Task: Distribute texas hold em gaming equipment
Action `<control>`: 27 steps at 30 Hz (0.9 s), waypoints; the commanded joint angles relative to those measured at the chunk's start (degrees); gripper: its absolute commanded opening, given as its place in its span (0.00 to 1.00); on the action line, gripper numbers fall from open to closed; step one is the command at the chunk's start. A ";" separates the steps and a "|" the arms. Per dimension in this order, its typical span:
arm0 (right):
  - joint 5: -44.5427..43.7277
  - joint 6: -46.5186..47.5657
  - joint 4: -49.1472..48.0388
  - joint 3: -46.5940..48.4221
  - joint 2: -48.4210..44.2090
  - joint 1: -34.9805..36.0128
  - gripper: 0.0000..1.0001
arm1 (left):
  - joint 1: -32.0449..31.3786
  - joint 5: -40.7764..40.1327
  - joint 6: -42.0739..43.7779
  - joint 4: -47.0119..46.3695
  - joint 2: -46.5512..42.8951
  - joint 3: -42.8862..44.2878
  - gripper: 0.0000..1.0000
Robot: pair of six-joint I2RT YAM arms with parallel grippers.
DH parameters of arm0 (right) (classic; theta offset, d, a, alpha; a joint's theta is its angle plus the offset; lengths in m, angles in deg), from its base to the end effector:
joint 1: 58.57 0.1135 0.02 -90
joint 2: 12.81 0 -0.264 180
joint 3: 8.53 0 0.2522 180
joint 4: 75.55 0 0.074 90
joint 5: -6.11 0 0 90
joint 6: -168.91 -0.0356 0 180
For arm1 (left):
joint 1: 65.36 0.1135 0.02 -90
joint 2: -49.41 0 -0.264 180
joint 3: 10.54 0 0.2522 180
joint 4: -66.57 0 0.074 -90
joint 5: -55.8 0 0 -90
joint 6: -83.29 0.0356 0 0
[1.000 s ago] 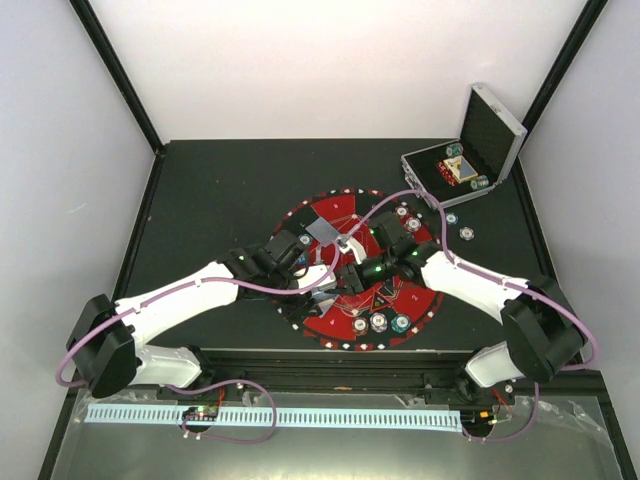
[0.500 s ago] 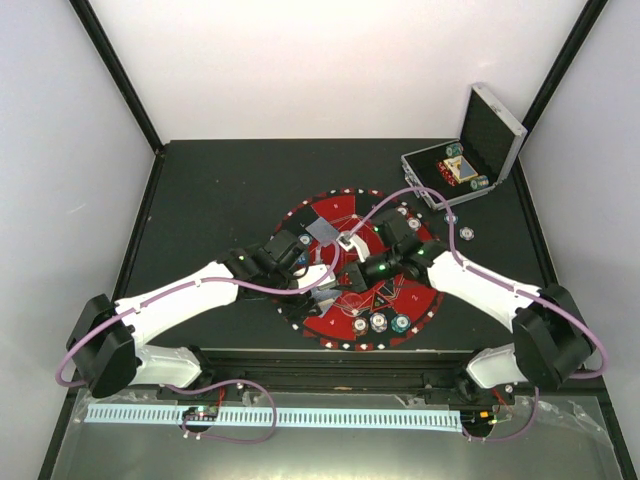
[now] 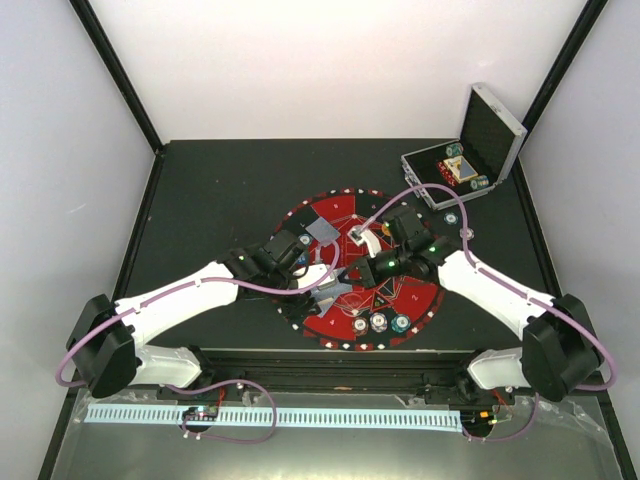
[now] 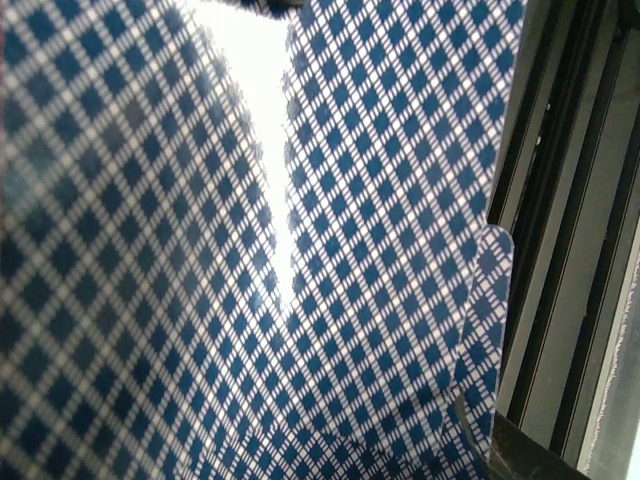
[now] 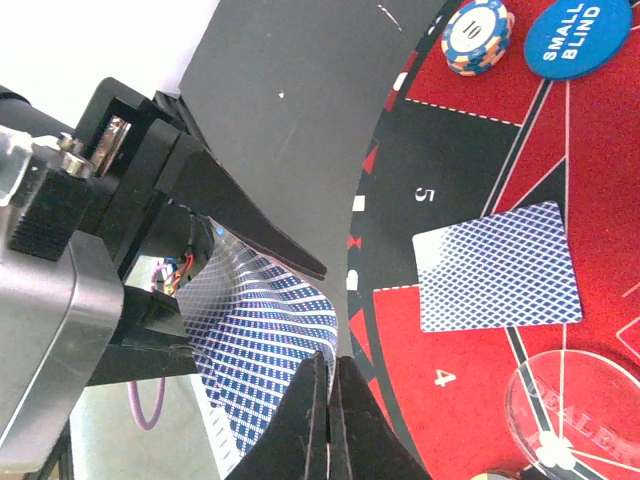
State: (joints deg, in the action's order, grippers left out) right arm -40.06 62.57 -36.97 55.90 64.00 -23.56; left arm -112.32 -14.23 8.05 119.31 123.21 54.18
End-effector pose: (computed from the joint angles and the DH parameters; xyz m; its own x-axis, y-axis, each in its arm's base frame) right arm 0.2061 0.1745 0.2390 -0.8274 -0.3318 -0.4531 -0.5610 0.4522 0.6934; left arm 0.1591 -0.1882 0.2325 -0.3787 0.7564 -0.5334 0.9240 0.3422 -0.1708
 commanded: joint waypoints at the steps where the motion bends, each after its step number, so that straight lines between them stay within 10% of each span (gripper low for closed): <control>1: -3.56 1.35 2.35 0.83 -1.10 -1.41 0.01 | -0.36 -0.04 0.44 -0.81 -2.15 1.19 0.42; 13: -4.21 -0.27 2.33 -0.07 -4.80 -7.28 0.01 | -0.09 -3.36 0.03 -0.55 -1.77 1.04 0.40; 27: -31.54 -37.33 -33.87 -4.39 7.78 -5.97 0.01 | 9.24 -5.30 -0.62 -0.31 -4.98 1.53 0.39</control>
State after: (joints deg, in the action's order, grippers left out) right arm -60.17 37.78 -56.29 50.18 66.98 -30.43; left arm -104.95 -18.78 7.83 119.35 120.13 54.18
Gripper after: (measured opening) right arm 0.010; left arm 0.466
